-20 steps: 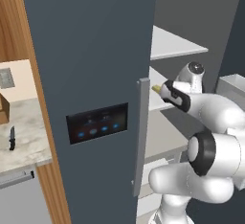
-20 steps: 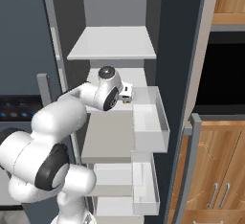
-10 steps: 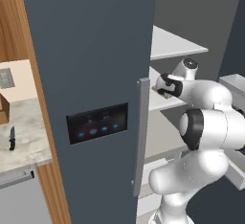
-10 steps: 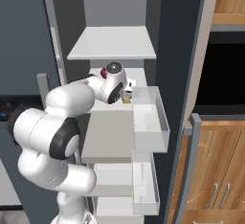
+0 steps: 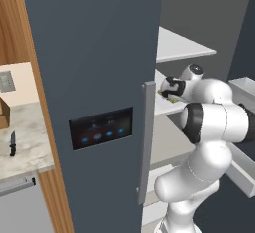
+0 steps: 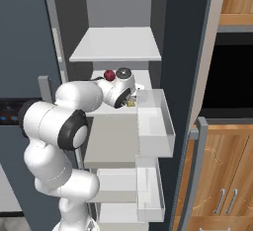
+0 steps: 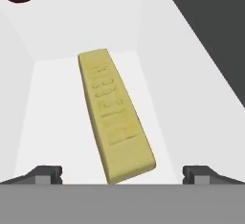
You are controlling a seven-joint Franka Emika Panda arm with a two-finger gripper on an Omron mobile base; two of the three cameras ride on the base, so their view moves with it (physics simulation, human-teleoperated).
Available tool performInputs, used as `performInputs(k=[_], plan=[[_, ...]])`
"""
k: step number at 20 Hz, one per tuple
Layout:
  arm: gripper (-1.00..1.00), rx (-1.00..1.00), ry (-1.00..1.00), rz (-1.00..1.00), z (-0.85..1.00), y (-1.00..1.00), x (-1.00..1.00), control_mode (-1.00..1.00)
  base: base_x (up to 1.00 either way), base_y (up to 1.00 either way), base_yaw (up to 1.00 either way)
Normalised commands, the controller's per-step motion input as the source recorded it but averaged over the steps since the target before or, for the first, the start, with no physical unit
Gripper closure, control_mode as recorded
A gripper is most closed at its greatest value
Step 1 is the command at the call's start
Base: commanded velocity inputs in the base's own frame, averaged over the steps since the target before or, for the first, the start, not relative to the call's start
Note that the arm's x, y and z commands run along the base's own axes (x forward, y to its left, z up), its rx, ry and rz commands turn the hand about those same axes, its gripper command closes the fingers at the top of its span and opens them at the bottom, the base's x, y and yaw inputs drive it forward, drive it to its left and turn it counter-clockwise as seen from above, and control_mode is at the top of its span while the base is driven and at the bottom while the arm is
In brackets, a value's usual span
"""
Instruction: Retrieve the butter from the fridge and place it on a plate on the dining table. Then retrieve the butter knife by the fridge and place it near the plate.
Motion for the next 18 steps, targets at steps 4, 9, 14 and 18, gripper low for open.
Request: performInputs(k=[4, 9, 14, 18], plan=[[-1.0, 0.0, 0.0, 0.06, -0.08, -0.06, 0.4, -1.0, 0.0, 0.0, 0.0], [-1.0, 0.0, 0.01, 0.06, -0.06, 0.0, 0.18, -1.0, 0.0, 0.0, 0.0], [-1.0, 0.0, 0.02, 0.02, -0.14, 0.01, 0.09, -1.0, 0.0, 0.0, 0.0], [-1.0, 0.0, 0.01, 0.01, -0.17, 0.04, 0.24, -1.0, 0.0, 0.0, 0.0]])
